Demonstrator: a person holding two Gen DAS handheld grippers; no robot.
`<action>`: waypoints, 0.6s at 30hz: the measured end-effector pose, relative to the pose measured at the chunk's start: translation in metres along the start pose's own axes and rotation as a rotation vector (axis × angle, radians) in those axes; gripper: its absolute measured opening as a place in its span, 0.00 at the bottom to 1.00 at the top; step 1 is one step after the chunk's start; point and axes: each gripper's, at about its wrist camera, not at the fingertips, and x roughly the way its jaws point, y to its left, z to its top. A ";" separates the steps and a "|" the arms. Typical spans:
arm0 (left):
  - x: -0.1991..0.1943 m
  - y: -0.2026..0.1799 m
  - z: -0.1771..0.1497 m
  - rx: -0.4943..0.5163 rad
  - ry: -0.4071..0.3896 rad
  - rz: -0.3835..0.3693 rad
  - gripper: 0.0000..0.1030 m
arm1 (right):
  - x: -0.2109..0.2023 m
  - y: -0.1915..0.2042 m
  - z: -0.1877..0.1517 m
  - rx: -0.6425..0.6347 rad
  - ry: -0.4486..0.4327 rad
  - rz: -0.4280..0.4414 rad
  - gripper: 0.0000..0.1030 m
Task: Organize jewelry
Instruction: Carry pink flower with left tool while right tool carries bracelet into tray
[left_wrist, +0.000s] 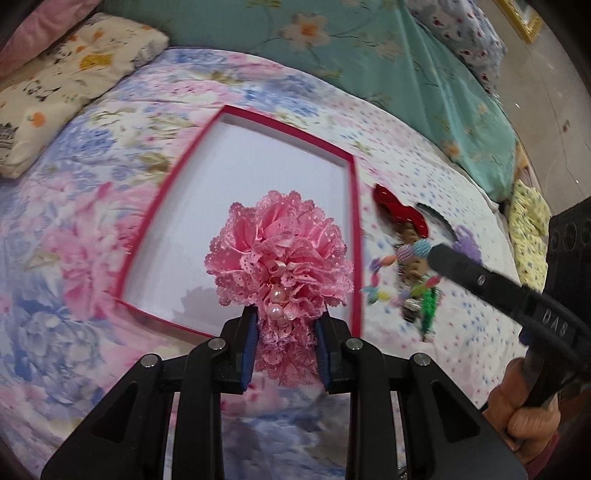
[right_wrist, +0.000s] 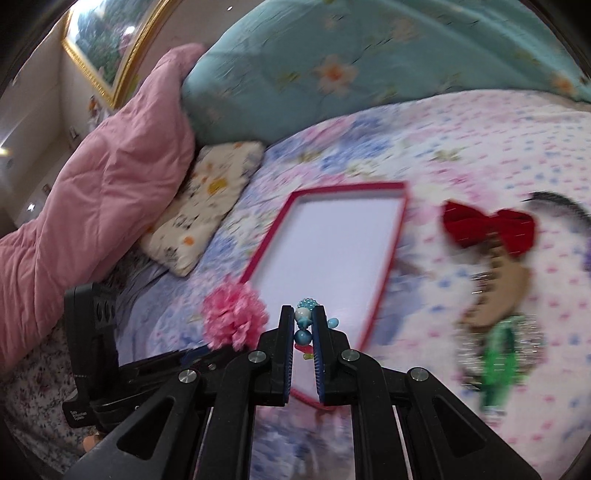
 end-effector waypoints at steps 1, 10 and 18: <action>0.000 0.005 0.000 -0.004 -0.002 0.002 0.24 | 0.009 0.006 -0.002 -0.007 0.014 0.008 0.09; 0.021 0.042 0.010 -0.040 0.022 0.041 0.24 | 0.073 0.007 -0.022 0.021 0.130 0.007 0.09; 0.054 0.051 0.014 -0.036 0.083 0.061 0.24 | 0.090 -0.017 -0.032 0.046 0.179 -0.058 0.09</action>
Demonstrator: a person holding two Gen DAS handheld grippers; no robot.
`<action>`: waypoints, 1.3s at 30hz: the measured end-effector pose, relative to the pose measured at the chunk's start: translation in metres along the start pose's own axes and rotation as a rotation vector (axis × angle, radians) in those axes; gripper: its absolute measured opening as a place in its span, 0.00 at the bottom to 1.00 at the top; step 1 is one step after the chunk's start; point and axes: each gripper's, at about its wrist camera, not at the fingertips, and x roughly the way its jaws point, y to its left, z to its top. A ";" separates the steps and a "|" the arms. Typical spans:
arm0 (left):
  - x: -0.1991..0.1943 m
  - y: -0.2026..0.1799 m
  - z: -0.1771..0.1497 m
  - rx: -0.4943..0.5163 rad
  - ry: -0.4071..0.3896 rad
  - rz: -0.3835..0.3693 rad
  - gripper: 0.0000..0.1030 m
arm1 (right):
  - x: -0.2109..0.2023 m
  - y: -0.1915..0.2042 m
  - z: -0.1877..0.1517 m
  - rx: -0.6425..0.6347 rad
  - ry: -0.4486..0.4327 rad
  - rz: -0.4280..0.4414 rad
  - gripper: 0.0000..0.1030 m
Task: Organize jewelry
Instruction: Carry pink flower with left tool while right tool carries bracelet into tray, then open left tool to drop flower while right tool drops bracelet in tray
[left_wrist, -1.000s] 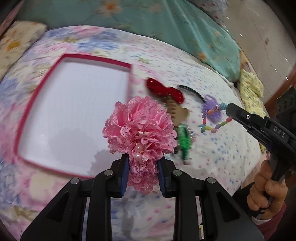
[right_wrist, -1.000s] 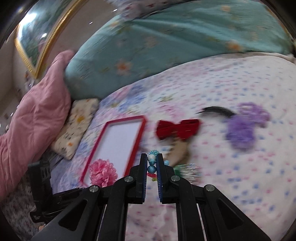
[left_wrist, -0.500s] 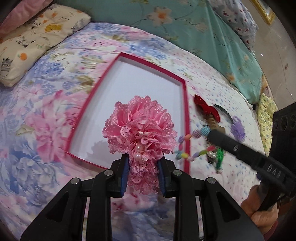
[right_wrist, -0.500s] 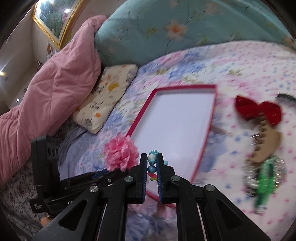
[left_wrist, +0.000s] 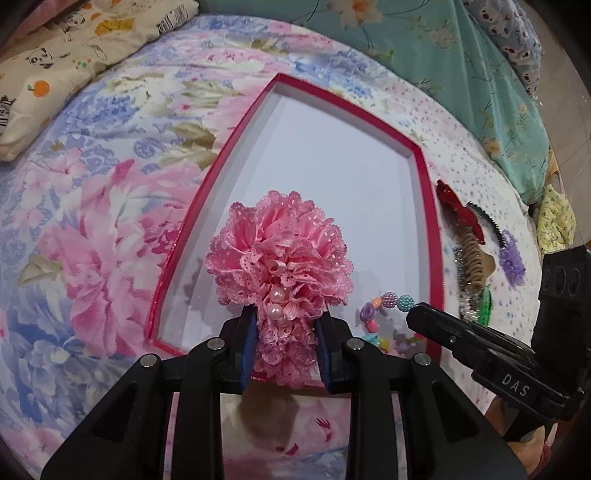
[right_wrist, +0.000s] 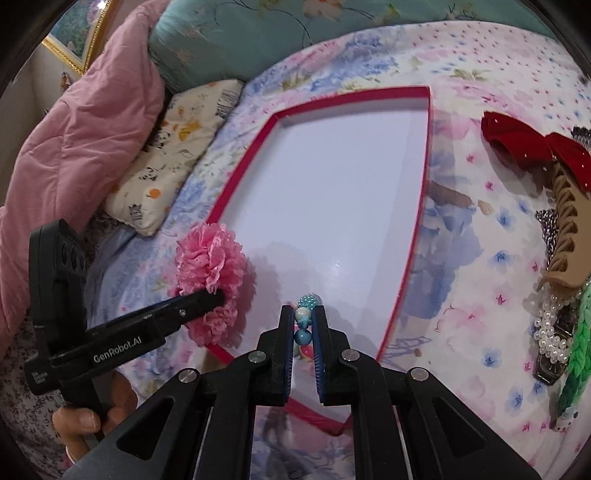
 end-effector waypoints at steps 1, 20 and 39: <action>0.003 0.000 0.000 -0.002 0.008 0.000 0.25 | 0.002 -0.001 0.000 0.000 0.004 -0.002 0.09; -0.012 0.000 -0.003 -0.007 -0.015 0.063 0.64 | 0.003 0.000 0.002 -0.018 0.016 -0.015 0.31; -0.044 -0.027 -0.003 0.007 -0.076 0.043 0.72 | -0.090 -0.048 -0.002 0.103 -0.145 -0.044 0.39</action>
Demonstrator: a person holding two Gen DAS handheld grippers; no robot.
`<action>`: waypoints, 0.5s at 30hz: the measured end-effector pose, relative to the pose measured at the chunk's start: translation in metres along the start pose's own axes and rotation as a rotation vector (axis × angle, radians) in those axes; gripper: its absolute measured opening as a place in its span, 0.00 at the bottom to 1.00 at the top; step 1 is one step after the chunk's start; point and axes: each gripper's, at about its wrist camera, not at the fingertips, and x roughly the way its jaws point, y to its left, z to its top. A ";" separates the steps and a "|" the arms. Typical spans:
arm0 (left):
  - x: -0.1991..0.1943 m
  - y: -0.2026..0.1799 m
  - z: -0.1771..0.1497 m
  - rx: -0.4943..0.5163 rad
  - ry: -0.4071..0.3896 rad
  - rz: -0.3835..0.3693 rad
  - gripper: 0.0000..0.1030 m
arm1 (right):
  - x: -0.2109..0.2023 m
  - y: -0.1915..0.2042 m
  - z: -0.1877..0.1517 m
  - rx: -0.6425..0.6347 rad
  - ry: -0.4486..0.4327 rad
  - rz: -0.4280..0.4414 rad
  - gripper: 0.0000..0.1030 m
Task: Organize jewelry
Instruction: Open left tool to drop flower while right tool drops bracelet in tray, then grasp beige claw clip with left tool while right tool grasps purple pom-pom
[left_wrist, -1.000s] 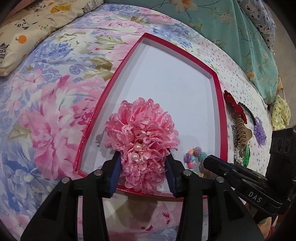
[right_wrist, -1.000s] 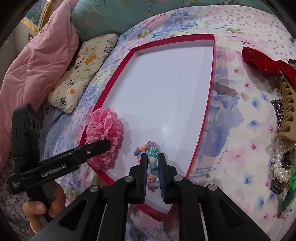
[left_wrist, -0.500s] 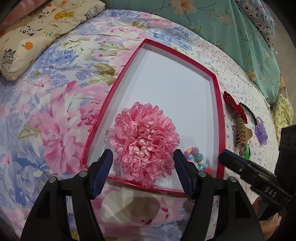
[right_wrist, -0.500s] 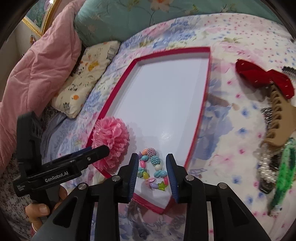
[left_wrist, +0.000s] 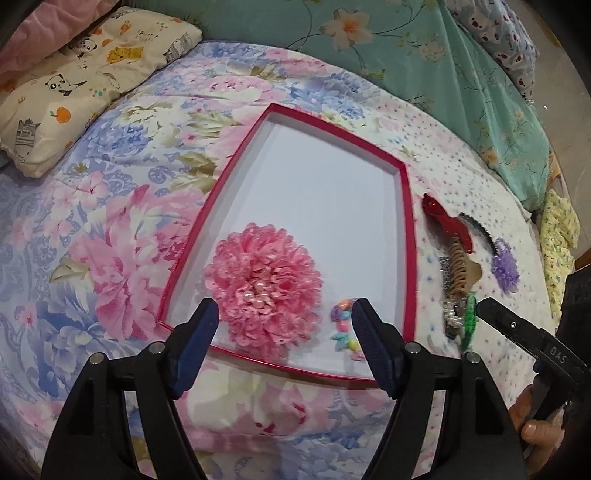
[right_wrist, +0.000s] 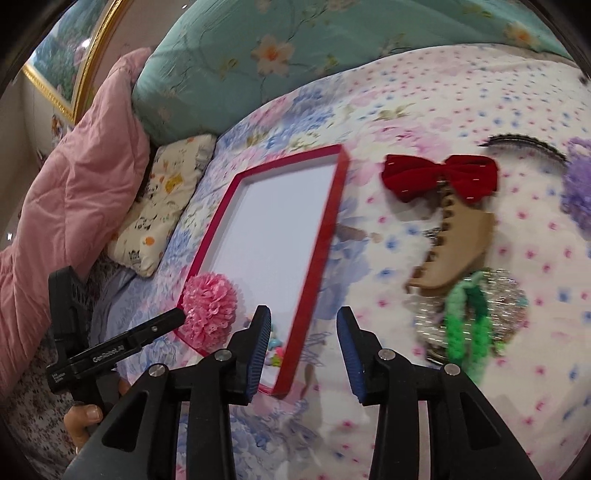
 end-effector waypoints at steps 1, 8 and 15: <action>-0.001 -0.001 -0.001 0.003 -0.002 -0.001 0.72 | -0.004 -0.004 0.000 0.004 -0.007 -0.006 0.39; -0.005 -0.027 -0.002 0.033 0.003 -0.052 0.72 | -0.031 -0.037 0.000 0.057 -0.047 -0.055 0.40; -0.003 -0.063 -0.007 0.086 0.022 -0.104 0.72 | -0.066 -0.075 -0.005 0.114 -0.103 -0.119 0.41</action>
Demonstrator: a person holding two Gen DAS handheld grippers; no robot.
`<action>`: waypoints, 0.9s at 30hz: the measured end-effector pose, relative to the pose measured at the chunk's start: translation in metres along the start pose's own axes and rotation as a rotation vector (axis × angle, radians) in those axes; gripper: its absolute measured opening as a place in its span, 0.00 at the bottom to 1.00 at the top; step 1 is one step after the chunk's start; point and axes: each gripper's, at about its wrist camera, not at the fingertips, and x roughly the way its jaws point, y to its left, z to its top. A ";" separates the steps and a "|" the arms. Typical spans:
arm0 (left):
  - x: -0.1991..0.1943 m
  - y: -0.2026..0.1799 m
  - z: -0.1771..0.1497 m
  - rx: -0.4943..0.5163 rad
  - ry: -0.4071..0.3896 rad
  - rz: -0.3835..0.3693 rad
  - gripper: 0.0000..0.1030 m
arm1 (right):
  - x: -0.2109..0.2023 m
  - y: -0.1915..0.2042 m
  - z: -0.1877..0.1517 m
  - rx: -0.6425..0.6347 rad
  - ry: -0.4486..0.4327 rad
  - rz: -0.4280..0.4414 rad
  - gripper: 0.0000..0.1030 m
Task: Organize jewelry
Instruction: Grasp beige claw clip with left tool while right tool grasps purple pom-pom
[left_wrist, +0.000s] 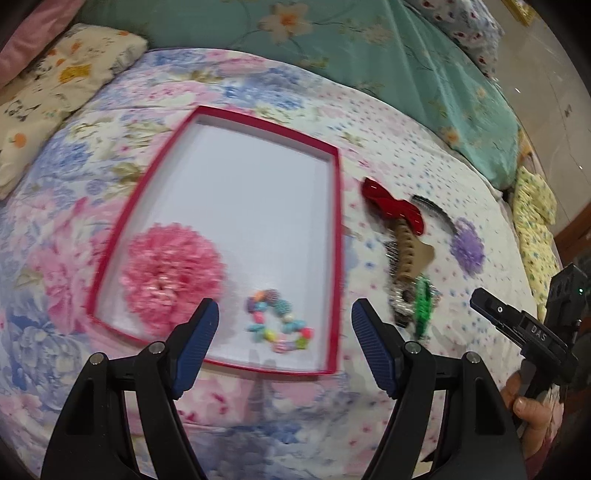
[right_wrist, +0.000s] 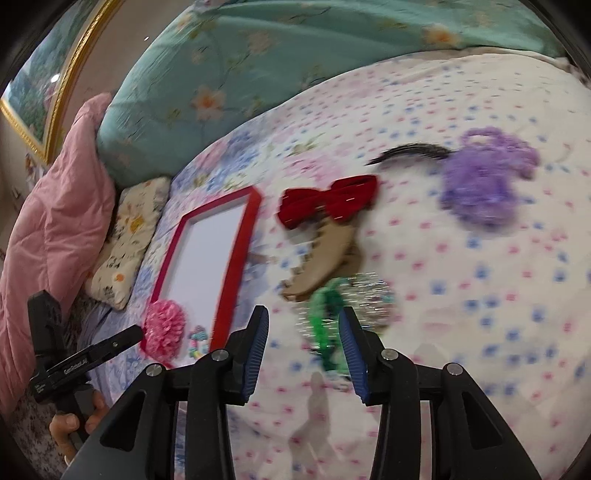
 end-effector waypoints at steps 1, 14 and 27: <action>0.001 -0.004 0.000 0.006 0.003 -0.004 0.72 | -0.005 -0.007 0.001 0.010 -0.010 -0.011 0.42; 0.030 -0.076 0.001 0.117 0.072 -0.077 0.76 | -0.037 -0.070 0.013 0.135 -0.086 -0.083 0.47; 0.095 -0.145 0.035 0.219 0.166 -0.136 0.80 | -0.025 -0.111 0.054 0.212 -0.121 -0.136 0.58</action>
